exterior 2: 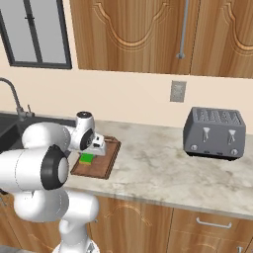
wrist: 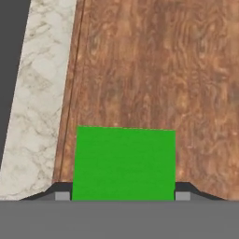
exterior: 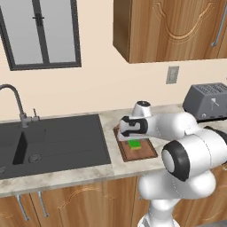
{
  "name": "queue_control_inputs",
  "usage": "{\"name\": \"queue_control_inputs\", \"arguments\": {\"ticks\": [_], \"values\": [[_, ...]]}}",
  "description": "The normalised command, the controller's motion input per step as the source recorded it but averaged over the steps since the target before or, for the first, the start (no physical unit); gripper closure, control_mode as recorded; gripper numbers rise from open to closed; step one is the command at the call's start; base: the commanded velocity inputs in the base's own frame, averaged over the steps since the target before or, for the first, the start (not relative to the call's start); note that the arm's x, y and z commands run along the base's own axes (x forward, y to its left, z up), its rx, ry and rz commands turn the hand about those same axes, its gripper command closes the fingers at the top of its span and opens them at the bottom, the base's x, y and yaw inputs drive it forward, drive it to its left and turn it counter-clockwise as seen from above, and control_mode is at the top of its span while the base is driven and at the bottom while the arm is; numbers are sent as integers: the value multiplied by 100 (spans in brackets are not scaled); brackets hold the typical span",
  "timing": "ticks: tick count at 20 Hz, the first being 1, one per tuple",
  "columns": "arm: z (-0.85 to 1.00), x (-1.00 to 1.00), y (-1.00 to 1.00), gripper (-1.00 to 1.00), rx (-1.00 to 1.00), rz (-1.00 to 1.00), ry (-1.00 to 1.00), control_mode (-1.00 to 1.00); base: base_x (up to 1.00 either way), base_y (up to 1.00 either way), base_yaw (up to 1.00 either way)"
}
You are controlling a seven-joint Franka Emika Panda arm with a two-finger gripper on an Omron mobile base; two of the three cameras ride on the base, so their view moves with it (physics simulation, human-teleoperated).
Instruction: Pick up the sponge from the counter and clean the cutting board by briefly scrubbing or pressing down on the cutting board. Once finished, release the sponge.
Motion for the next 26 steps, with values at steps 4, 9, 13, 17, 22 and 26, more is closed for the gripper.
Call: {"name": "queue_control_inputs", "arguments": {"ticks": [4,9,13,17,22,26], "values": [[-18,0,4,100,0,0,12,-100,0,0,0],[-29,-1,0,100,0,0,6,-100,0,0,0],[-41,0,2,100,0,0,2,-100,0,0,0],[-41,0,1,100,0,0,2,-100,0,0,0],[-21,7,0,100,0,0,0,-100,0,0,0],[-5,40,0,100,0,0,-1,-100,0,0,0]]}}
